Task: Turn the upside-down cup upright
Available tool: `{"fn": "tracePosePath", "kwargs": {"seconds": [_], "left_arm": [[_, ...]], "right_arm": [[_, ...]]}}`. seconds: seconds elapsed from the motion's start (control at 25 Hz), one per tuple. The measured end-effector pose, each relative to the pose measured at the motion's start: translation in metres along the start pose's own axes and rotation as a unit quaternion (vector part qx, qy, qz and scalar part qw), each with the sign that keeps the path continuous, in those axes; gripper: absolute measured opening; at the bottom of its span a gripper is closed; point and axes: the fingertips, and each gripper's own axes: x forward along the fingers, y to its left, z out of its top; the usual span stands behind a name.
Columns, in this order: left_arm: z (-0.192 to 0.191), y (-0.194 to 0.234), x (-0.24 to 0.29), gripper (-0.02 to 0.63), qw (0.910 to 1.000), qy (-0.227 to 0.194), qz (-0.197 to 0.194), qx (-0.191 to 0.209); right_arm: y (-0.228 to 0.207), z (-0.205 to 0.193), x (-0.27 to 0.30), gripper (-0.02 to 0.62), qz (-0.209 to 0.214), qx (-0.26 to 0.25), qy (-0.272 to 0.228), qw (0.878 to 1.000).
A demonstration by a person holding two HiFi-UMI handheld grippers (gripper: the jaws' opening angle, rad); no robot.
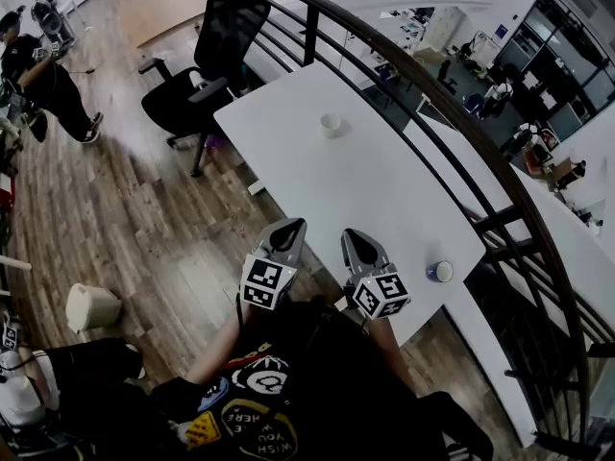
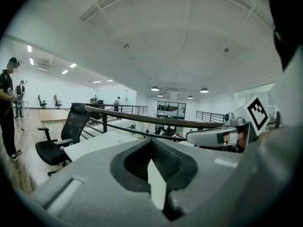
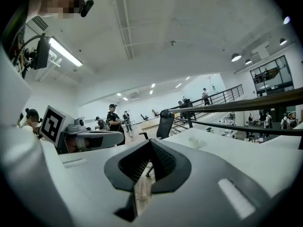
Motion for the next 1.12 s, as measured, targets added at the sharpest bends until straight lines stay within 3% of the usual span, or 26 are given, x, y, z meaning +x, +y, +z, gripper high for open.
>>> {"fn": "tracePosePath", "kwargs": {"seconds": [0.72, 0.88, 1.12], "left_arm": [[-0.016, 0.04, 0.004, 0.005, 0.9995, 0.003, -0.031, -0.007], [-0.023, 0.063, 0.025, 0.003, 0.9987, 0.004, -0.038, -0.035], [-0.038, 0.108, 0.082, 0.003, 0.9979, 0.042, -0.038, -0.03]], "right_arm": [[0.004, -0.033, 0.037, -0.003, -0.027, 0.031, 0.025, 0.999], [-0.014, -0.047, 0.067, -0.003, -0.036, 0.031, 0.044, 0.998], [-0.067, -0.062, 0.135, -0.003, -0.058, 0.015, 0.058, 0.997]]}}
